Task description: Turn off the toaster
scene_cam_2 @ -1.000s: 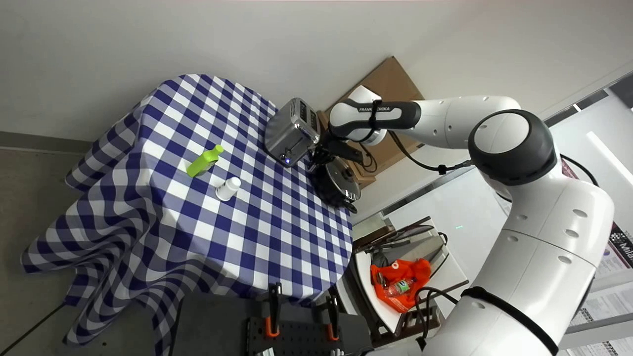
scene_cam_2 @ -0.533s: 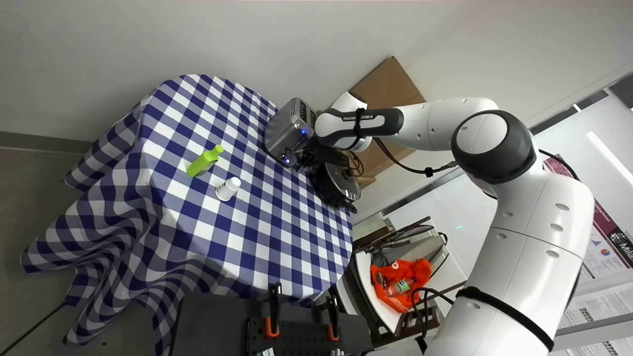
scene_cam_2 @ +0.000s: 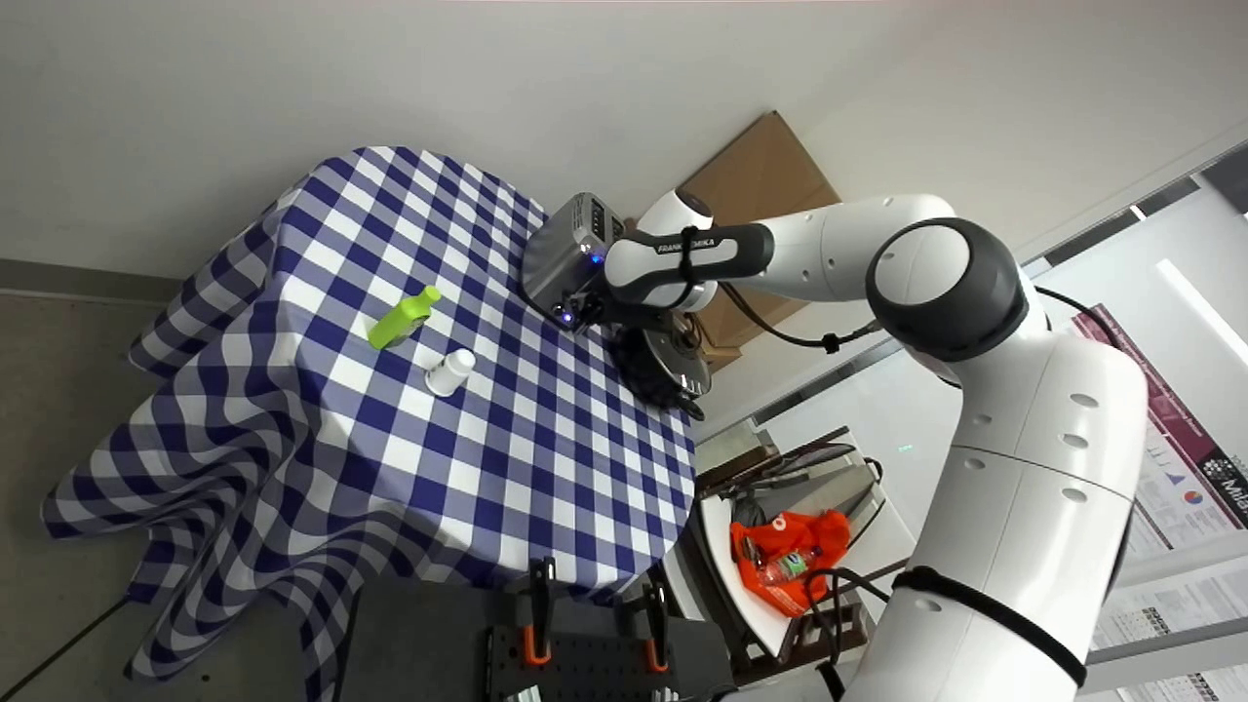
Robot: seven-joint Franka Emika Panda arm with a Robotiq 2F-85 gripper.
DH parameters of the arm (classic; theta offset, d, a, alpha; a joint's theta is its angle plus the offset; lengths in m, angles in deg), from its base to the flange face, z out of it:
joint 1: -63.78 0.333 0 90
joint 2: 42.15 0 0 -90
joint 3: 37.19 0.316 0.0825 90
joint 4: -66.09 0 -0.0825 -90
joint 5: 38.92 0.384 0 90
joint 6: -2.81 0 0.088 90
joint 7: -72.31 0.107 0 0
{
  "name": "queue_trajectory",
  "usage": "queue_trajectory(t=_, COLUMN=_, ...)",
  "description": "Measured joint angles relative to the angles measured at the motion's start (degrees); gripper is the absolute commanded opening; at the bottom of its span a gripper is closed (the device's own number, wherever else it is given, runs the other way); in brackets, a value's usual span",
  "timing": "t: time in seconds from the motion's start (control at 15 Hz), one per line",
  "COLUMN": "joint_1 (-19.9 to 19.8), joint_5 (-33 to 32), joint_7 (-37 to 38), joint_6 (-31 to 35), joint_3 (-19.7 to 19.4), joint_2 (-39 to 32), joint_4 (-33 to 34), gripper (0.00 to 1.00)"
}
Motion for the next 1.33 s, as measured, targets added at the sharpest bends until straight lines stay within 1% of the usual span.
queue_trajectory(t=0.33, joint_1=0.3, joint_5=0.0, joint_7=0.5, joint_6=4.6, joint_3=-1.5, joint_2=-1.2, joint_4=-0.8, gripper=0.0)
queue_trajectory(t=0.6, joint_1=0.4, joint_5=0.0, joint_7=1.3, joint_6=9.1, joint_3=-1.8, joint_2=-1.6, joint_4=-1.5, gripper=0.0)
queue_trajectory(t=0.87, joint_1=0.6, joint_5=0.1, joint_7=1.4, joint_6=12.1, joint_3=-2.1, joint_2=-1.6, joint_4=-2.2, gripper=0.0)
queue_trajectory(t=1.33, joint_1=0.7, joint_5=0.6, joint_7=1.4, joint_6=12.8, joint_3=-2.2, joint_2=-1.6, joint_4=-3.6, gripper=0.0)
